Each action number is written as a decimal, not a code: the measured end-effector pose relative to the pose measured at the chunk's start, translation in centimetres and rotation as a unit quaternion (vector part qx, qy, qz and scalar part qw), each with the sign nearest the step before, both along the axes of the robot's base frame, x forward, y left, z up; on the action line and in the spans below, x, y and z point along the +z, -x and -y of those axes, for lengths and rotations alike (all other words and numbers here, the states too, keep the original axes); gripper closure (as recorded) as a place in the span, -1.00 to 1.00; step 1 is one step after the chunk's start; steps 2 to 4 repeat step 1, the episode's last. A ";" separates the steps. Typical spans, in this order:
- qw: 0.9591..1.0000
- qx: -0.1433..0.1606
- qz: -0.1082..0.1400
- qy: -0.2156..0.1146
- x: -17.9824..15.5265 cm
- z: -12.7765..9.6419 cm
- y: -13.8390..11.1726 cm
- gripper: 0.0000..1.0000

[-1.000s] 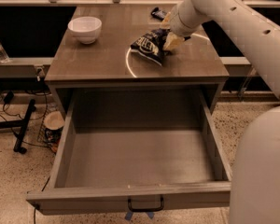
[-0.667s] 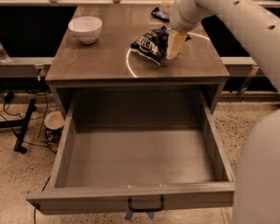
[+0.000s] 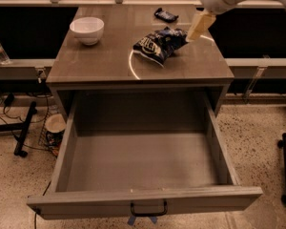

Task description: Pick blue chip bag from top drawer and place on counter

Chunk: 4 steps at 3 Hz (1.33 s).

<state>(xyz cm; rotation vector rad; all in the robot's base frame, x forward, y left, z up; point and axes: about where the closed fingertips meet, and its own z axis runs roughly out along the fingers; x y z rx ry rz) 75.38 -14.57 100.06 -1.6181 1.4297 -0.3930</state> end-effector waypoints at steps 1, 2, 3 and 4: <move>1.000 -0.007 -0.002 -0.003 -0.3 1.0 0.2 -1.00; 1.000 -0.007 -0.002 -0.003 -0.3 1.0 0.2 -1.00; 1.000 -0.007 -0.002 -0.003 -0.3 1.0 0.2 -1.00; 1.000 -0.007 -0.002 -0.003 -0.3 1.0 0.2 -1.00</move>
Offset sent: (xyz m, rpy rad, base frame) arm 0.0000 0.0000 0.0000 0.0000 0.0000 0.0000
